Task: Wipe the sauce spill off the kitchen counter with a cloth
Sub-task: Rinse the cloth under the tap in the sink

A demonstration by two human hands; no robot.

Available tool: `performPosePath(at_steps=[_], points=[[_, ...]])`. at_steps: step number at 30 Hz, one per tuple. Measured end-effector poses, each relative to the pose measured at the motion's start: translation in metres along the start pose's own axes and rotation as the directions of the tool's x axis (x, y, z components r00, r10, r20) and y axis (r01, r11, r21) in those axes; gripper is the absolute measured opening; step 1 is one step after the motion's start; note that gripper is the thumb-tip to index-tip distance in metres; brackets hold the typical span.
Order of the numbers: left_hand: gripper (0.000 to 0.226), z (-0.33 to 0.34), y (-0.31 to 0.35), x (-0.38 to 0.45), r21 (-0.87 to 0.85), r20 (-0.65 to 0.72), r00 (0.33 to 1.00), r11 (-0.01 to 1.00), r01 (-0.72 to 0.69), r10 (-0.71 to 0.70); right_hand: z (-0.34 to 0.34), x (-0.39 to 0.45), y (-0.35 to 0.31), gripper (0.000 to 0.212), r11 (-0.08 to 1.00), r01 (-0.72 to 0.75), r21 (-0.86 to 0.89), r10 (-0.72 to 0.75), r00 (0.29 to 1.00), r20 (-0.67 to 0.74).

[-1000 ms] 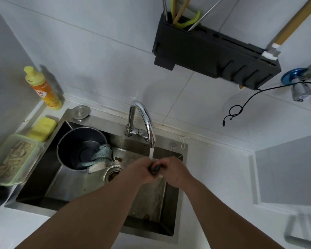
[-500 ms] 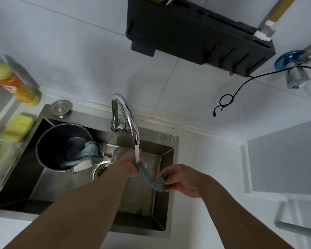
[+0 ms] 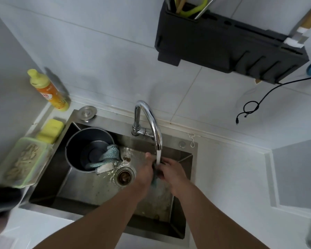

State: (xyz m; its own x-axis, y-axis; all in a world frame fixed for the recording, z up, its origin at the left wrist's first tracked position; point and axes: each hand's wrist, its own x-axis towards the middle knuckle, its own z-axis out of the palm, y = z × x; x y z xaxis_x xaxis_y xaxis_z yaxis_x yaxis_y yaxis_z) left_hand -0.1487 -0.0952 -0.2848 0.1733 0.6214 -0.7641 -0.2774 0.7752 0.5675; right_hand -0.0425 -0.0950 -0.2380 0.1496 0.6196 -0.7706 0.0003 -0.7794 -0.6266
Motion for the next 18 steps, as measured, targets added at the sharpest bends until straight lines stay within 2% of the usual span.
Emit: performPosePath(at_steps=[3, 5, 6, 8, 9, 10, 12, 13, 16, 18], points=[[0.082, 0.001, 0.009, -0.013, -0.012, 0.060, 0.998, 1.000, -0.012, 0.013, 0.020, -0.004, -0.003, 0.017, 0.999, 0.038, 0.008, -0.038, 0.998, 0.044], [0.088, -0.007, 0.017, -0.013, -0.018, 0.082, 0.997, 1.000, 0.000, 0.001, 0.019, -0.003, -0.005, 0.014, 0.997, 0.063, -0.050, -0.062, 0.998, 0.016], [0.084, -0.014, 0.021, -0.012, -0.048, 0.076, 0.997, 0.998, 0.032, -0.029, 0.017, -0.003, -0.006, 0.015, 0.992, 0.059, -0.116, -0.062, 0.998, -0.018], [0.057, -0.026, 0.029, -0.008, -0.087, -0.008, 0.998, 0.994, 0.062, -0.063, 0.010, -0.001, -0.008, 0.022, 0.990, 0.016, -0.143, -0.024, 0.998, -0.055], [0.044, -0.033, 0.031, -0.004, -0.088, -0.059, 0.995, 0.994, 0.070, -0.075, 0.007, -0.001, -0.009, 0.026, 0.999, -0.021, -0.048, 0.019, 0.999, -0.045], [0.036, -0.037, 0.033, -0.001, -0.075, -0.113, 0.990, 0.994, 0.076, -0.084, 0.006, 0.000, -0.010, 0.026, 0.990, -0.075, 0.122, 0.079, 0.997, -0.025], [0.034, -0.043, 0.032, 0.000, -0.029, -0.157, 0.977, 0.990, 0.141, -0.144, 0.003, -0.002, -0.013, 0.024, 0.881, -0.166, 0.443, 0.186, 0.983, -0.002], [0.032, -0.042, 0.029, -0.002, -0.034, -0.124, 0.966, 0.974, 0.225, -0.227, 0.000, 0.000, -0.013, 0.024, 0.830, -0.173, 0.530, 0.210, 0.978, -0.009], [0.040, -0.022, 0.026, -0.016, -0.098, 0.107, 0.902, 0.898, 0.428, -0.418, 0.000, 0.004, -0.015, 0.023, 0.804, -0.143, 0.577, 0.234, 0.969, -0.085], [0.046, -0.005, 0.026, -0.021, -0.267, 0.135, 0.897, 0.856, 0.443, -0.422, 0.009, 0.000, -0.015, 0.020, 0.858, -0.136, 0.495, 0.222, 0.968, -0.118]])
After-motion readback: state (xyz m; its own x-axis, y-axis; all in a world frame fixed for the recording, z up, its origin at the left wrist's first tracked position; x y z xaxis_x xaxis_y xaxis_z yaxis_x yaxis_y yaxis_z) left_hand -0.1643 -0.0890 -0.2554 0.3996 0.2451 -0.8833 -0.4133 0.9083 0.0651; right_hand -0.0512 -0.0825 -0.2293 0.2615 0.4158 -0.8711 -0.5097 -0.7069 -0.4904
